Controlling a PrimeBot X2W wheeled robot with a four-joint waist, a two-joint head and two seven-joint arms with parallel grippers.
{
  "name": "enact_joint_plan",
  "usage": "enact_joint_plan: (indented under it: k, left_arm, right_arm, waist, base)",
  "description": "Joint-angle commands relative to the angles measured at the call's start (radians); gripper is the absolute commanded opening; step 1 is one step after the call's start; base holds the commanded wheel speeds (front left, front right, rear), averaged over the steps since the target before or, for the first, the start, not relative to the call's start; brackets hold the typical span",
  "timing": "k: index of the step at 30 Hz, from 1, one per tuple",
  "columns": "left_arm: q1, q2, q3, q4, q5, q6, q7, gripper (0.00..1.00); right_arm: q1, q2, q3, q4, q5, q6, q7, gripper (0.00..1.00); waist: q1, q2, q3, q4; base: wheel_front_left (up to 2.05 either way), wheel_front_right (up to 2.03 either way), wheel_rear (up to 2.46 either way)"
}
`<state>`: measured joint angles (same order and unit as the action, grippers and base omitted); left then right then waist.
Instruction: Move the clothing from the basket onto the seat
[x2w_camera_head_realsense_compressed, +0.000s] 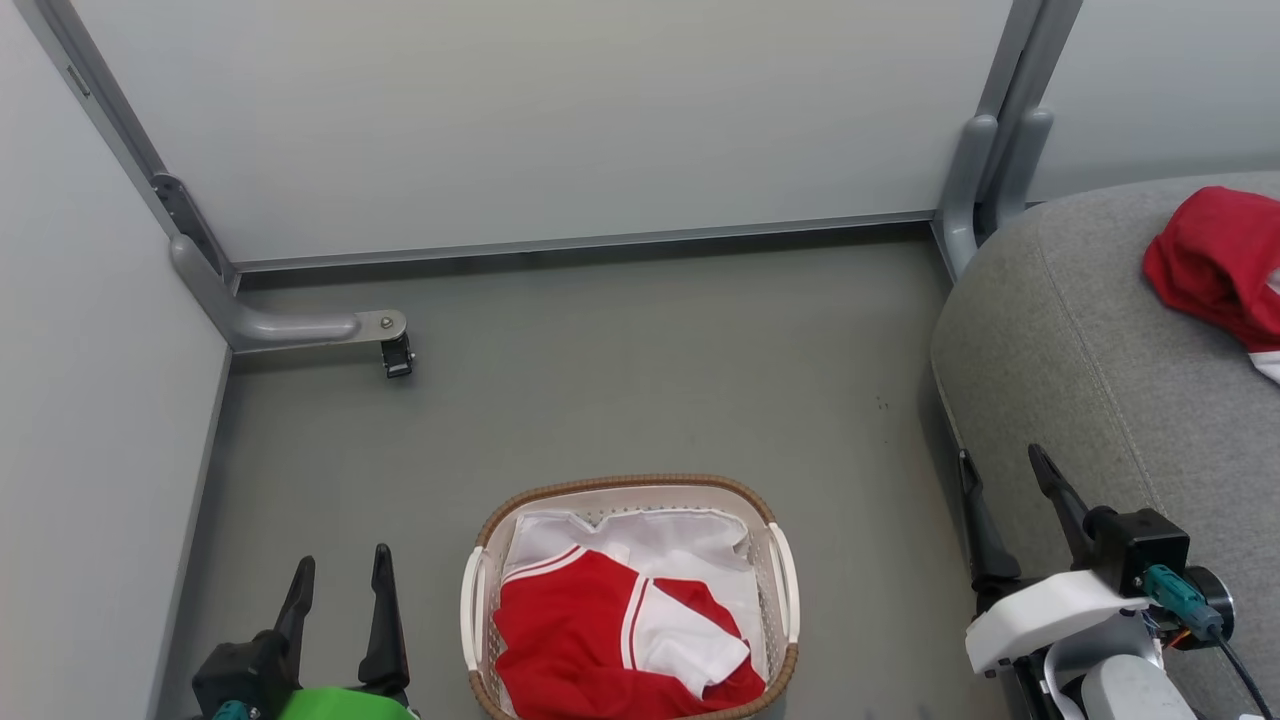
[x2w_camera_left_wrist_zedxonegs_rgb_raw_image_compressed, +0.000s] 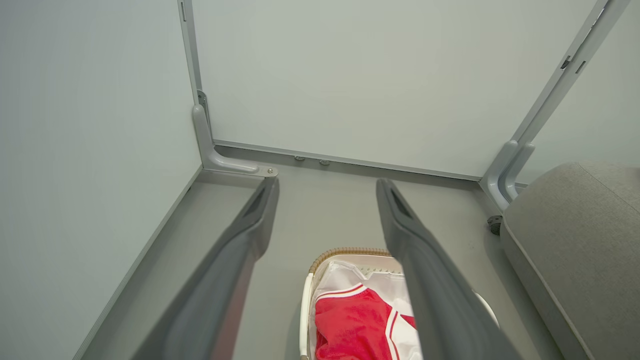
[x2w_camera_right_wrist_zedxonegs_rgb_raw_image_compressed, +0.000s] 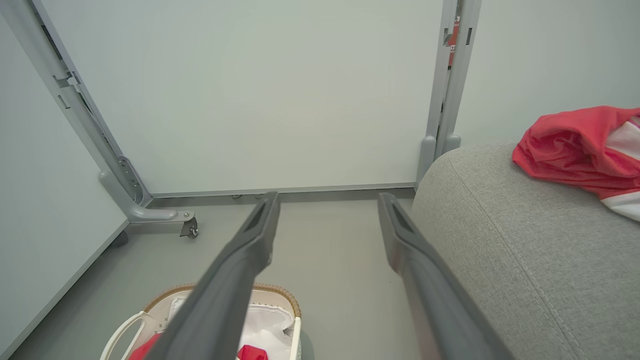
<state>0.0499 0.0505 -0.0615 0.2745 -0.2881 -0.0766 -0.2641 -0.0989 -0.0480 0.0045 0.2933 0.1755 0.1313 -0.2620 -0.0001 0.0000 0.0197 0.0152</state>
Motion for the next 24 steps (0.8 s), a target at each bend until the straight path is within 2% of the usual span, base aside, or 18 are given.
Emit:
enact_joint_plan:
  k: [1,12,18,24]
  left_arm:
    - [-0.013,0.000,0.000,0.003,0.002,-0.002,-0.001,1.00]
    - [-0.055,0.000,-0.025,0.000,0.024,-0.008,-0.001,1.00]
    - [-0.177,0.017,-0.070,0.020,0.076,-0.026,-0.001,1.00]
    - [-0.379,0.041,-0.179,0.130,0.130,-0.045,0.027,1.00]
  right_arm:
    - [-0.008,-0.005,-0.001,-0.004,-0.007,-0.001,-0.004,1.00]
    - [-0.049,-0.005,-0.016,-0.037,-0.022,-0.001,-0.004,1.00]
    - [-0.111,-0.004,-0.041,-0.095,-0.040,-0.001,-0.004,1.00]
    - [-0.200,-0.004,-0.062,-0.136,-0.054,-0.001,-0.004,1.00]
  waist:
    - [0.0001,0.0000,0.004,0.001]
    - [0.0001,0.0000,0.078,-0.003]
    - [0.0001,0.0000,0.198,-0.025]
    - [0.0001,0.0000,0.369,-0.064]
  base:
    - [0.00,0.00,0.00]
    - [0.00,0.00,0.00]
    - [0.00,0.00,0.00]
    - [0.00,0.00,0.00]
